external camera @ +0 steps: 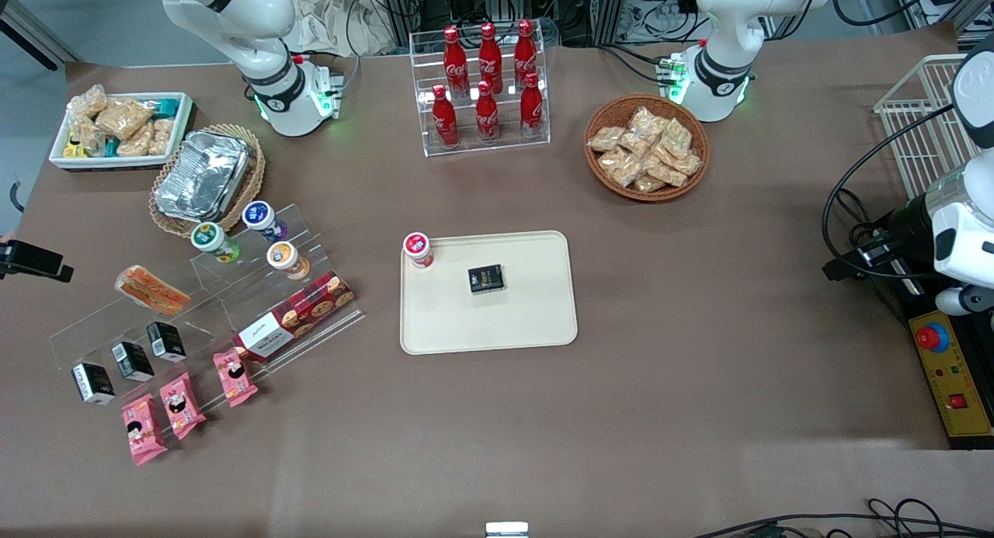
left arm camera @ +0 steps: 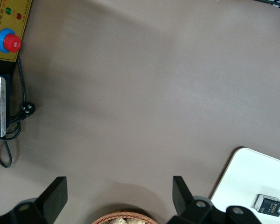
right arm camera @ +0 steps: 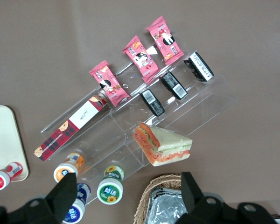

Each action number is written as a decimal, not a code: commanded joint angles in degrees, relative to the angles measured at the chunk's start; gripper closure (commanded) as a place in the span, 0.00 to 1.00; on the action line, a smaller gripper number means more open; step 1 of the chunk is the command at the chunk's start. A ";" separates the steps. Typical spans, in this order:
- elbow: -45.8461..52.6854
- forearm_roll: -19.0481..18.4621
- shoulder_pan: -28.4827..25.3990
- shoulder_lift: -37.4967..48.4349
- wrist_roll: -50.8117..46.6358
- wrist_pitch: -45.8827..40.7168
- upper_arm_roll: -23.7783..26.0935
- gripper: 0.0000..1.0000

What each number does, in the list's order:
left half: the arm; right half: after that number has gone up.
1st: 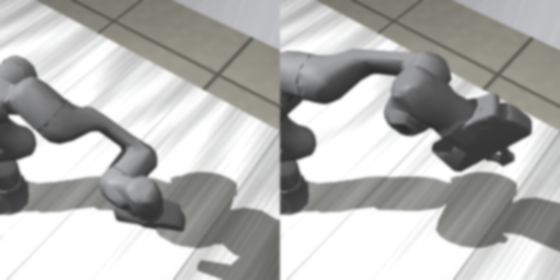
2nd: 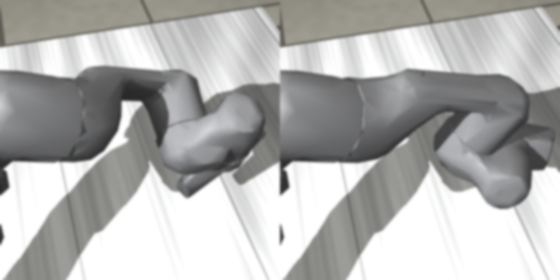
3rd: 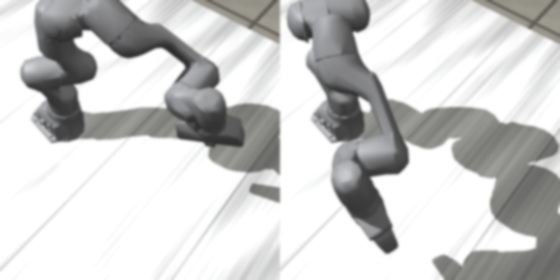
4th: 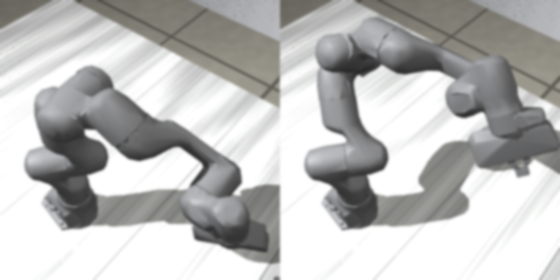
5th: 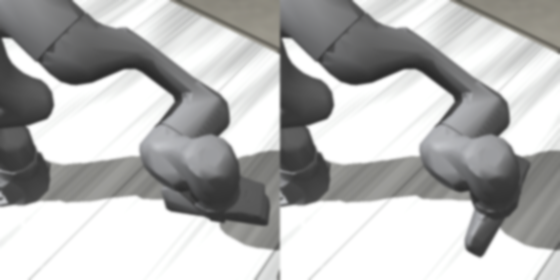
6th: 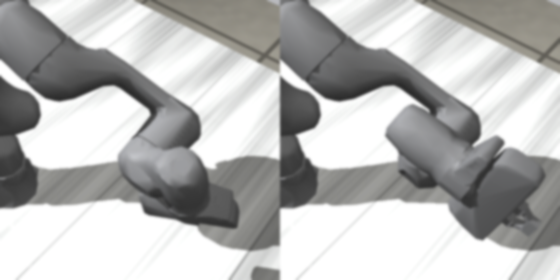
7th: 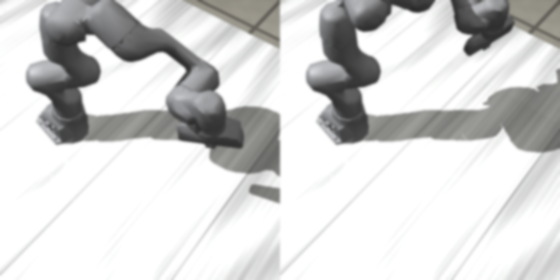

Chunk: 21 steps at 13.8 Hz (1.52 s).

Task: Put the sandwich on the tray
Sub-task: 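Move the right gripper toward the wrapped sandwich on the acrylic stand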

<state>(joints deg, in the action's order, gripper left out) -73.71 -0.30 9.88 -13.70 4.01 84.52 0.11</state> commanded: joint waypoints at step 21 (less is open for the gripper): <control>-18.71 2.14 -0.04 10.86 -0.05 7.03 0.15 0.01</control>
<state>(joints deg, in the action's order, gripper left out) -82.07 1.76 9.74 -10.12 4.07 85.74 0.13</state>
